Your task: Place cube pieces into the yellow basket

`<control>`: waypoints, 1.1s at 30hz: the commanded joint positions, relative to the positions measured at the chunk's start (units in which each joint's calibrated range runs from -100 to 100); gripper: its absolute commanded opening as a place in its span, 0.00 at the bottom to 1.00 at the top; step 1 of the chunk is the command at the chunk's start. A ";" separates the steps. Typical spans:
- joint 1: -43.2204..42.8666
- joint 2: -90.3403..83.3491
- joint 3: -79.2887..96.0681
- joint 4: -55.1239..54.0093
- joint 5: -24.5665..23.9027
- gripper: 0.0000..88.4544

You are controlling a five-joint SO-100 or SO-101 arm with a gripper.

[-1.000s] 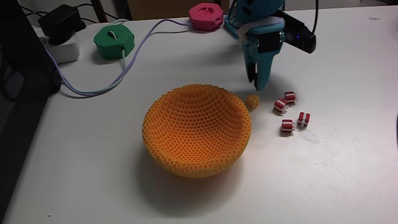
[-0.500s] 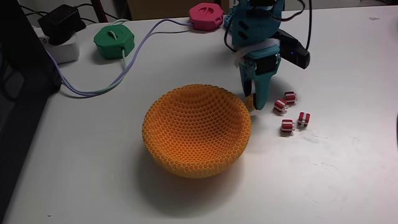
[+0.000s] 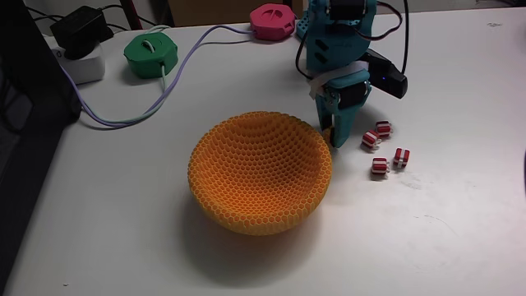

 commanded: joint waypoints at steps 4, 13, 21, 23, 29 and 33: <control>-1.57 -19.99 -17.54 19.96 -0.54 0.00; 7.19 -4.74 -45.85 20.05 -2.15 0.00; 12.41 8.61 -48.36 16.40 -2.25 0.12; 12.50 8.42 -48.84 17.44 -2.00 0.17; 12.22 5.11 -48.45 22.22 -2.10 0.25; 11.75 3.22 -46.24 24.82 -3.37 0.33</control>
